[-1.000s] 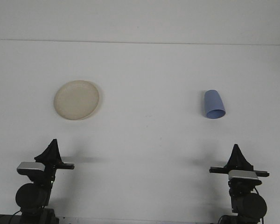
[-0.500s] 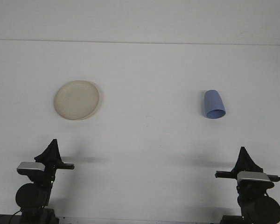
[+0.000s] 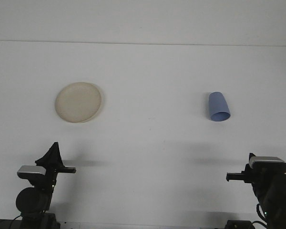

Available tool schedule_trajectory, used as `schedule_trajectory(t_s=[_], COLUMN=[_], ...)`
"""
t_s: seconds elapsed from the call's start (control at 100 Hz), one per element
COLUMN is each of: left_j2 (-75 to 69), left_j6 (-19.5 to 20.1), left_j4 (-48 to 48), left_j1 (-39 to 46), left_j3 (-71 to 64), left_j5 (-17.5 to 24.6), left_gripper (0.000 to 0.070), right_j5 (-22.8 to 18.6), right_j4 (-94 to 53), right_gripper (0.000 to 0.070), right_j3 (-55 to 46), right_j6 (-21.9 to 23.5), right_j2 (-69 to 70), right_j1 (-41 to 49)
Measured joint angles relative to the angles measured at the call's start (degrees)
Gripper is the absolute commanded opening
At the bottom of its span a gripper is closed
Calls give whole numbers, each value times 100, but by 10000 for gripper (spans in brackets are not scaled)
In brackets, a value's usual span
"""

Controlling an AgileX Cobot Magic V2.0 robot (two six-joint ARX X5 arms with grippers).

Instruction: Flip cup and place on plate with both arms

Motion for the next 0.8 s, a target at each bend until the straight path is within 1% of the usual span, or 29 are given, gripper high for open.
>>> schedule_trajectory(t_s=[0.19,0.39,0.44,0.47,0.51,0.55,0.56,0.57,0.58,0.59,0.6,0.61,0.65,0.72,0.8], left_j2=[0,0,0,0,0,0,0,0,0,0,0,0,0,0,0], left_j6=[0,0,0,0,0,0,0,0,0,0,0,0,0,0,0], left_j4=[0,0,0,0,0,0,0,0,0,0,0,0,0,0,0], left_j1=[0,0,0,0,0,0,0,0,0,0,0,0,0,0,0], left_j3=[0,0,-2,0,0,0,0,0,0,0,0,0,0,0,-2], left_j5=[0,0,0,0,0,0,0,0,0,0,0,0,0,0,0], left_gripper=[12,12,12,12,12,12,12,12,12,12,12,12,12,12,12], right_j5=[0,0,2,0,0,0,0,0,0,0,0,0,0,0,0], right_j4=[-28,-17,-17,-17,-17,-17,-17,-17,-20,-17,-17,-17,-17,-17,-17], right_gripper=[0,0,22,61,135,231,245,289,303,344,360,396,479,551,563], right_j3=[33,33,33,33,33,33,33,33,33,33,33,33,33,33,33], right_j6=[0,2,2,2,0,0,0,0,0,0,0,0,2,2,22], right_j2=[511,579,577,577,579,579,579,579,579,579,579,579,579,579,579], right_j1=[0,0,0,0,0,0,0,0,0,0,0,0,0,0,0])
